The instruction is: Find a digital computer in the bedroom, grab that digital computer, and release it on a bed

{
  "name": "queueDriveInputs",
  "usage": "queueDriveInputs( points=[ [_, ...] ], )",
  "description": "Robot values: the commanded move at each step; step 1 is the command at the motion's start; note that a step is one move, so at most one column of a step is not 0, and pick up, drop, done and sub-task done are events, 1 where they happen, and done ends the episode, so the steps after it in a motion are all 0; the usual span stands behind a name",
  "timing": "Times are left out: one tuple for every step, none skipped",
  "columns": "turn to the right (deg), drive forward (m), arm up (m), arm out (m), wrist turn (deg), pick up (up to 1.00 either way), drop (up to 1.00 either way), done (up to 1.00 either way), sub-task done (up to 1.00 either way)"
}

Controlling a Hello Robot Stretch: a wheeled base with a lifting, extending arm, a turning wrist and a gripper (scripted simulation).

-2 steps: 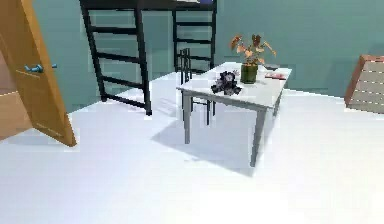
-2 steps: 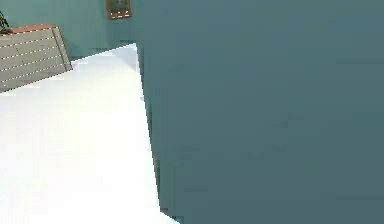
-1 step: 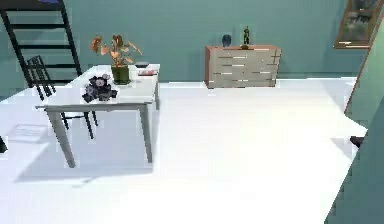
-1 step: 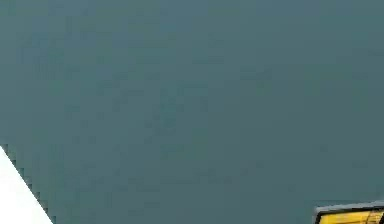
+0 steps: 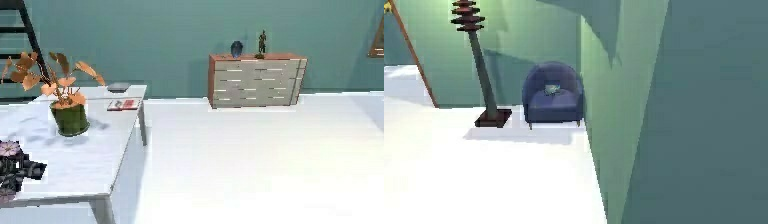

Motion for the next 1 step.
queueDriveInputs(
  points=[
    [39.0,0.00,0.00,0.00,0.0,0.00,0.00,0.00,0.00]
  ],
)
